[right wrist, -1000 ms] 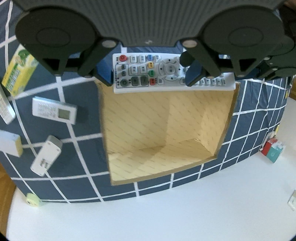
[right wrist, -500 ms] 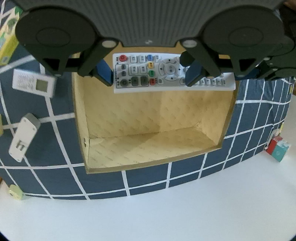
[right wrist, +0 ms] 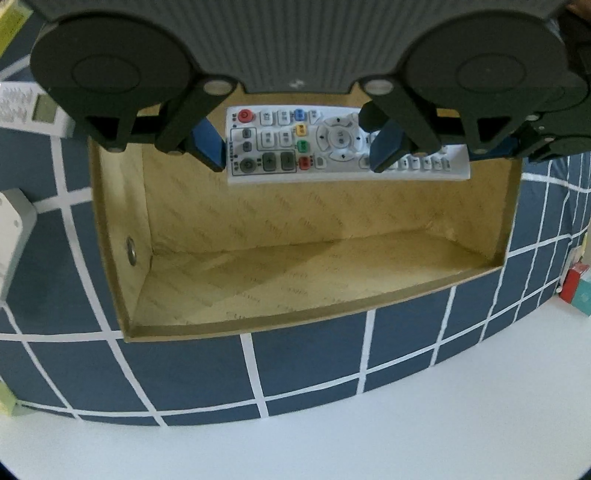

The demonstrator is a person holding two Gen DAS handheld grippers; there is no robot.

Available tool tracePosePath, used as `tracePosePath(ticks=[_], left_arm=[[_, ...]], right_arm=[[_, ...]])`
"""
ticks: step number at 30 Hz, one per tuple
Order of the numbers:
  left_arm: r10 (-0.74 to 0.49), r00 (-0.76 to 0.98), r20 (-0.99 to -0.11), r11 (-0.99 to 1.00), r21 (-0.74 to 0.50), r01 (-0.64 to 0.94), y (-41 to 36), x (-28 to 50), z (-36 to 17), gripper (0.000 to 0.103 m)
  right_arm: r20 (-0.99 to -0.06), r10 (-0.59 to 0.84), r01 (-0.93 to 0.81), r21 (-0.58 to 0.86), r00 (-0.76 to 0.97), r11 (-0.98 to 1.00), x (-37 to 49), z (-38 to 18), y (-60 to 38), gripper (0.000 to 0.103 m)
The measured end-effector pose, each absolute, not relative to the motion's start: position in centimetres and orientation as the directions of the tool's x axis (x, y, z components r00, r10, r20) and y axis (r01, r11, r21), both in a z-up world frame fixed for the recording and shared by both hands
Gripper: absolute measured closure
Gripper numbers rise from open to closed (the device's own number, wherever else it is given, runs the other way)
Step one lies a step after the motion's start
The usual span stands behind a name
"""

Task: Organize objects
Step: 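Lower the TV remote into the box and open the right gripper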

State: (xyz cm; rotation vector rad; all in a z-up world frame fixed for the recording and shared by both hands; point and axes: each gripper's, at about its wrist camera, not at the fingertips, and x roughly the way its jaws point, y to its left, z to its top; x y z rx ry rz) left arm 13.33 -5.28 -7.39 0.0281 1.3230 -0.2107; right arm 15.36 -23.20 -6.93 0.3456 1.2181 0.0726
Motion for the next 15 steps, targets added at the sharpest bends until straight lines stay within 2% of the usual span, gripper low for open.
tracePosePath(ticks=[15], left_arm=[[-0.14, 0.208, -0.968, 0.979, -0.104, 0.175, -5.4, 18.4, -10.5, 0.005]], right_arm=[[-0.914, 0.237, 0.15, 0.298, 0.33, 0.943, 20.7, -10.2, -23.8, 0.019]])
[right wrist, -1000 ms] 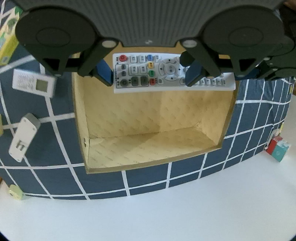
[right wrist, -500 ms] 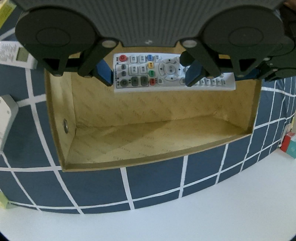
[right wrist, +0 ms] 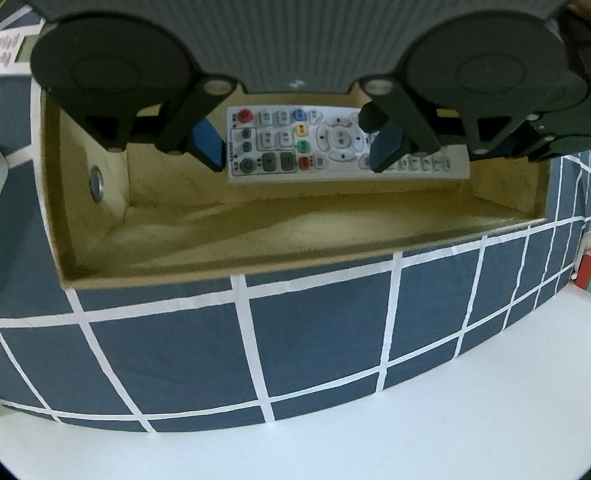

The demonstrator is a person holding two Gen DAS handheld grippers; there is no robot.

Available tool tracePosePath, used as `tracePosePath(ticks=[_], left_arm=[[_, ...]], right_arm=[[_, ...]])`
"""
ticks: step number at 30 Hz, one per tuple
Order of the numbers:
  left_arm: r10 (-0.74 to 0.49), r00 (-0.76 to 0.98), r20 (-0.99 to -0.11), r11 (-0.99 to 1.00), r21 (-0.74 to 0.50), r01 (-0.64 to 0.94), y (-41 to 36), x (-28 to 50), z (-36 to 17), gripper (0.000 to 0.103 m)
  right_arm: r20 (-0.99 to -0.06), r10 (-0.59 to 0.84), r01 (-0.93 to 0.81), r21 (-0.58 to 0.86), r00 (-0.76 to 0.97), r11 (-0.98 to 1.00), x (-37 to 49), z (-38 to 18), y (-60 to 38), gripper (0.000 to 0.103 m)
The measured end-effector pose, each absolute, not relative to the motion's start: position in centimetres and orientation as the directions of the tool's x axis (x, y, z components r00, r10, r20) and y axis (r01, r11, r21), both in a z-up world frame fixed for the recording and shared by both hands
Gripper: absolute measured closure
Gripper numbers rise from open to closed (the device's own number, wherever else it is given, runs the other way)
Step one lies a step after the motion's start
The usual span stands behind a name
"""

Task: Organize objects
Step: 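Lower the TV remote into the box and open the right gripper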

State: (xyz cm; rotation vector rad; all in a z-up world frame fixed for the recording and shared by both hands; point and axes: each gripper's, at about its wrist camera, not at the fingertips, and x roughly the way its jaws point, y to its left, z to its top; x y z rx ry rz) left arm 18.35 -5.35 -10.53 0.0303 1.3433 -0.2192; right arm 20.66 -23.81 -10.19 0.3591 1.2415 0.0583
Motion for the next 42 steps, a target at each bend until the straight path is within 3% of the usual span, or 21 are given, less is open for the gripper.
tracePosePath(ticks=[27, 42], left_arm=[[-0.157, 0.164, -0.974, 0.976, -0.127, 0.178, -4.8, 20.7, -12.9, 0.004], [-0.169, 0.196, -0.966, 0.979, -0.143, 0.142, -4.4, 18.5, -10.2, 0.003]], right_arm=[[-0.927, 0.233, 0.167, 0.29, 0.295, 0.942, 23.3, -12.6, -23.8, 0.017], [-0.919, 0.227, 0.142, 0.283, 0.321, 0.948, 22.2, -10.2, -23.4, 0.016]])
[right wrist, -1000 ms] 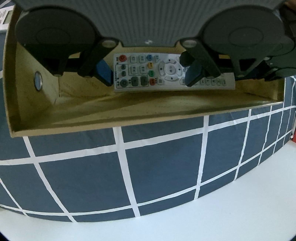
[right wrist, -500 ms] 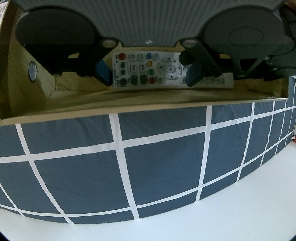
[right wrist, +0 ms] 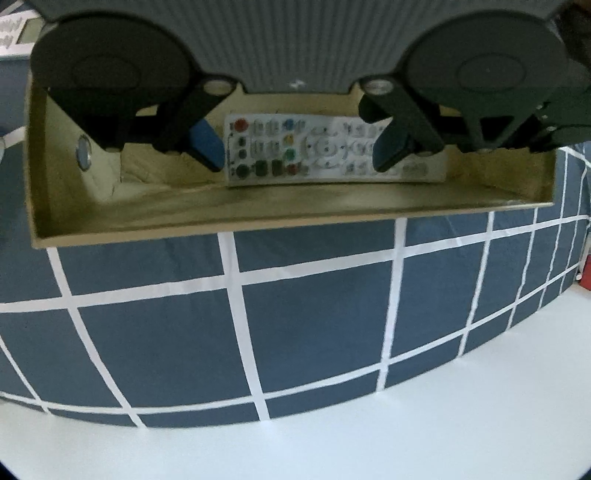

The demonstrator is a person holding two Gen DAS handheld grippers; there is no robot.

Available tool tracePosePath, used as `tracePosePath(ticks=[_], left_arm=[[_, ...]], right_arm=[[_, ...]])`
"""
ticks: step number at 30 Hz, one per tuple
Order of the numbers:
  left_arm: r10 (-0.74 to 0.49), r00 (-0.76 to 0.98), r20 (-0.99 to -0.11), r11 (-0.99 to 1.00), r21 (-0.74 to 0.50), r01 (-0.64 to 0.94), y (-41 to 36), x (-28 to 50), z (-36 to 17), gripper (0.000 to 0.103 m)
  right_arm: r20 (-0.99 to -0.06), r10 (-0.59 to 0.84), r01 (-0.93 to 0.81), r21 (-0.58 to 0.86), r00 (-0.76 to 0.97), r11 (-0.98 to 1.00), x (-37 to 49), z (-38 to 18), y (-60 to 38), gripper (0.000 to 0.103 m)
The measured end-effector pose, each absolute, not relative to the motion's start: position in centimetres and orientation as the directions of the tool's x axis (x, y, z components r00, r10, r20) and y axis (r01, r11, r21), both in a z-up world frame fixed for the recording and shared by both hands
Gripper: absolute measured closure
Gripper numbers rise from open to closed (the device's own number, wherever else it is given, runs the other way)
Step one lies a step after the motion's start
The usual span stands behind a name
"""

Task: Organize objects
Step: 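Lower the TV remote into the box and open the right gripper, then lift the right tool out of the box toward the remaining remotes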

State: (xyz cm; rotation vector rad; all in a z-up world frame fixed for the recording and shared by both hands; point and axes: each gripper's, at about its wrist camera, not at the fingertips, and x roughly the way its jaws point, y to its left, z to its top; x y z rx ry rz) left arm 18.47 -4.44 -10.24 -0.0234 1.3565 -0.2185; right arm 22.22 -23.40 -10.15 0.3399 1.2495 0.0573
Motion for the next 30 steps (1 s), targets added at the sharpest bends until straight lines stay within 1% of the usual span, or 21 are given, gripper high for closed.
tracePosePath(ticks=[6, 16, 23, 30], left_arm=[[-0.155, 0.218, -0.964, 0.984, -0.13, 0.124, -4.5, 16.6, -8.2, 0.001], [-0.118, 0.256, -0.959, 0.99, -0.094, 0.104, -4.2, 13.2, -4.7, 0.0], [-0.118, 0.29, -0.95, 0.991, -0.091, 0.102, -4.6, 9.8, -2.1, 0.0], [-0.124, 0.32, -0.939, 0.989, -0.089, 0.12, -5.9, 6.3, 0.2, 0.0]], right_arm=[[-0.911, 0.217, 0.115, 0.271, 0.35, 0.956, 20.7, -7.8, -23.3, 0.014], [-0.893, 0.205, 0.124, 0.274, 0.401, 0.954, 17.1, -4.2, -24.2, 0.009], [-0.878, 0.194, 0.124, 0.272, 0.439, 0.954, 13.4, -1.7, -24.9, 0.0], [-0.863, 0.179, 0.14, 0.274, 0.472, 0.951, 9.0, 0.3, -26.1, 0.0]])
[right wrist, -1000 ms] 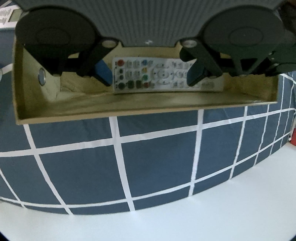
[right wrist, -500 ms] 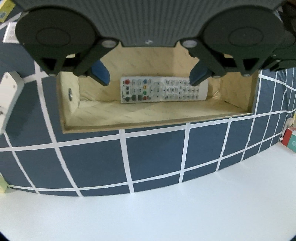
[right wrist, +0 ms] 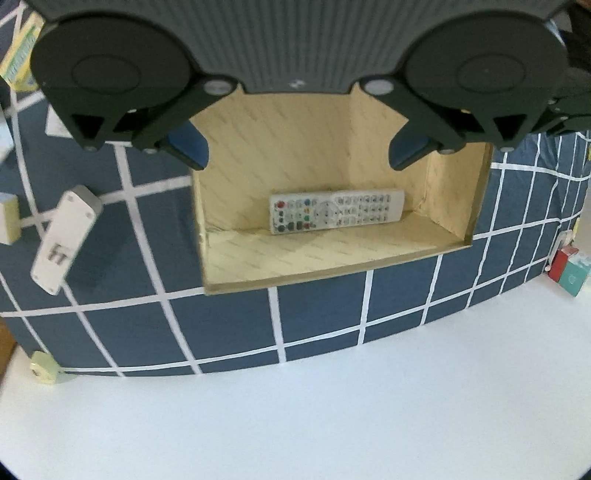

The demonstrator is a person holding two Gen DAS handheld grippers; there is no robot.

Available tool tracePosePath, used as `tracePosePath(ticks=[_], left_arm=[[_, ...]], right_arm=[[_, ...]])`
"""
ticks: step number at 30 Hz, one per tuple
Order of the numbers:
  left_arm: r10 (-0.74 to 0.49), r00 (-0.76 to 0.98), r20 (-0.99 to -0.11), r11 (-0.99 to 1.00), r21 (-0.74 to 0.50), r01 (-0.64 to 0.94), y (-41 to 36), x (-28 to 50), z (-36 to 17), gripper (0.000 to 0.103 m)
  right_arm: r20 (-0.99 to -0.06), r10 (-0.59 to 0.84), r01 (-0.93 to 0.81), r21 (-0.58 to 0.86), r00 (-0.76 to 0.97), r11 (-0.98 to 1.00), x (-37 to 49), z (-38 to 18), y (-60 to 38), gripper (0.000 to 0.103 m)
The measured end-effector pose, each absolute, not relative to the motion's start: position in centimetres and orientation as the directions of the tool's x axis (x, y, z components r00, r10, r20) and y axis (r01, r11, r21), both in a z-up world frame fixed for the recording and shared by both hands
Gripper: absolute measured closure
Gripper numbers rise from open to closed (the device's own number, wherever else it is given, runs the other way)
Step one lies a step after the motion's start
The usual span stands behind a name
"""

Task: Organize objects
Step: 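Lift the right tool out of the box toward the remaining remotes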

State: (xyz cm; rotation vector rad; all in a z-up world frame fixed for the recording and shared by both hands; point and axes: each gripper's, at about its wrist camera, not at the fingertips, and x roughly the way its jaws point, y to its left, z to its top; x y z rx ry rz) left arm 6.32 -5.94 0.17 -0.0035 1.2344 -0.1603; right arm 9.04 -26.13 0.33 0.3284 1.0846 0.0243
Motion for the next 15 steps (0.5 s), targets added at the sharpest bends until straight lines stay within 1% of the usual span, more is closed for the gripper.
tracePosePath(ticks=[9, 15], left_arm=[[-0.14, 0.352, -0.925, 0.983, -0.086, 0.163, -8.1, 2.3, 2.2, 0.0], [-0.163, 0.361, -0.918, 0.974, -0.092, 0.206, -10.0, 0.4, 3.1, 0.0]], right_arm=[[-0.852, 0.134, 0.191, 0.261, 0.505, 0.946, 4.1, 2.6, -28.1, 0.0], [-0.861, 0.081, 0.263, 0.241, 0.503, 0.934, 1.0, 3.1, -30.1, 0.0]])
